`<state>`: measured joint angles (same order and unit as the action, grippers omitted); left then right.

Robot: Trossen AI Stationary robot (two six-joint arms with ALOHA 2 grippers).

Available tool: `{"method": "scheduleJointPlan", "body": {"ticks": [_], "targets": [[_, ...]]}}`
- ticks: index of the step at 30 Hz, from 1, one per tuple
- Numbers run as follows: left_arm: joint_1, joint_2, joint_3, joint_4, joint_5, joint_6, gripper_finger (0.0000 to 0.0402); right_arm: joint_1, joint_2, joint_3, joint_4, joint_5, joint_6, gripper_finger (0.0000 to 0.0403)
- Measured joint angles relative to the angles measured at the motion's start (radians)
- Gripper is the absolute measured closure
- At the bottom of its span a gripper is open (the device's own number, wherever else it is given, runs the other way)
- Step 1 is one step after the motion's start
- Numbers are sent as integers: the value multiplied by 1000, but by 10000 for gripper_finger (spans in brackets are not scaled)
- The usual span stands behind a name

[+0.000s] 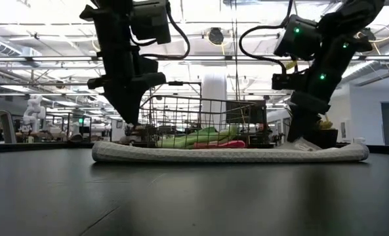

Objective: Fold microfiber towels
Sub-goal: Fold the gray microfiber cloth

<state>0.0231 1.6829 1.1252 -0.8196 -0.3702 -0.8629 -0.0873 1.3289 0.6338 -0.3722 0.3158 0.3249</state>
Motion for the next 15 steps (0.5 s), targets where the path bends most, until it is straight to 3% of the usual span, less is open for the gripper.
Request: {"method": "scheduleJointPlan", "body": {"ticks": [7, 15], "targets": [[-3, 0, 0, 0, 2, 20, 320, -18, 0, 0, -38, 0, -81, 318], [-40, 0, 0, -65, 39, -1, 320, -42, -30, 14, -230, 47, -59, 314]]}}
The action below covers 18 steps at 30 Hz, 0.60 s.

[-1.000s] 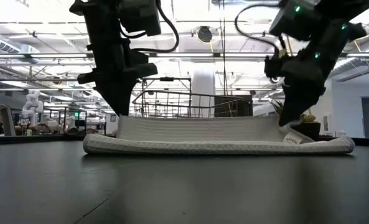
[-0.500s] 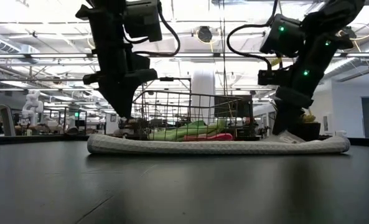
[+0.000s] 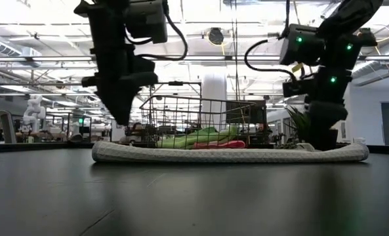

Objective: Fold microfiber towels
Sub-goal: Fold the gray microfiber cloth

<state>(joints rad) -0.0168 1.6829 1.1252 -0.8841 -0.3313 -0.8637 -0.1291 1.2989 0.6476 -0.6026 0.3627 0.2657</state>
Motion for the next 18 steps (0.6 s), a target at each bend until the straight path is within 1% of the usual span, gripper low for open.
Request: {"method": "scheduleJointPlan", "body": {"ticks": [3, 5, 8, 10, 13, 16, 18], "targets": [[-17, 0, 0, -52, 17, -40, 320, -2, -46, 14, -33, 0, 29, 314], [-28, 0, 0, -66, 26, -70, 320, -2, -82, 23, -8, -4, 41, 314], [-39, 0, 0, -64, 78, -92, 320, -13, -134, 32, 53, -82, 60, 314], [-47, 0, 0, -64, 99, -101, 320, -31, -151, 32, 79, -159, 89, 314], [-52, 0, 0, -61, 114, -112, 321, -62, -150, 32, 88, -265, 119, 314], [-51, -1, 0, -64, 114, -113, 321, -86, -132, 19, 110, -334, 118, 314], [-51, -8, 0, -66, 116, -112, 321, -97, -120, 9, 116, -357, 119, 314]]}}
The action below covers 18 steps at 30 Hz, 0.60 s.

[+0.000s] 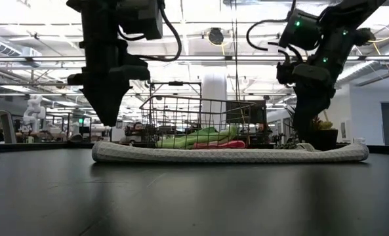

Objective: Fold microfiber towels
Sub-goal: Fold the gray microfiber cloth

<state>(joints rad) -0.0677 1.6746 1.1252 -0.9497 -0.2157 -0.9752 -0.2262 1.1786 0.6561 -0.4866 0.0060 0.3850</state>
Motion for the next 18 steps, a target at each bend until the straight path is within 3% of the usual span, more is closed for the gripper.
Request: {"method": "scheduleJointPlan", "body": {"ticks": [11, 18], "targets": [[1, -66, 0, -37, -16, -28, 321, -58, 111, -41, 102, -112, -2, 314], [1, -86, -1, -44, -24, -45, 321, -85, 193, -42, 156, -113, -11, 295]]}}
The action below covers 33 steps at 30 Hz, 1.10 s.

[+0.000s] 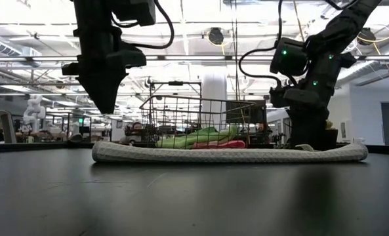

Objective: Fold microfiber towels
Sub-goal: Fold the gray microfiber cloth

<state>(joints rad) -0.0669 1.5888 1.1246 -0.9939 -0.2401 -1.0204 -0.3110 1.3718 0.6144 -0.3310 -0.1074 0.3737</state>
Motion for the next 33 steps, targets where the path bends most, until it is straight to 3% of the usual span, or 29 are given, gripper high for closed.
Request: {"method": "scheduleJointPlan", "body": {"ticks": [11, 16, 19, 28, 33], "targets": [[0, -9, 1, 2, -11, -7, 321, -31, 13, 1, 52, -9, 5, 242], [0, -9, 1, 2, -17, -4, 321, -30, -18, 1, 66, -152, 48, 246], [0, -9, 1, 2, -23, -3, 321, -31, -51, 0, 43, -185, 60, 255], [0, -9, 1, 4, -23, -6, 321, -55, -179, 1, -116, -61, 133, 272], [0, -9, 1, 4, -23, -5, 321, -80, -178, 1, -129, -23, 164, 272]]}}
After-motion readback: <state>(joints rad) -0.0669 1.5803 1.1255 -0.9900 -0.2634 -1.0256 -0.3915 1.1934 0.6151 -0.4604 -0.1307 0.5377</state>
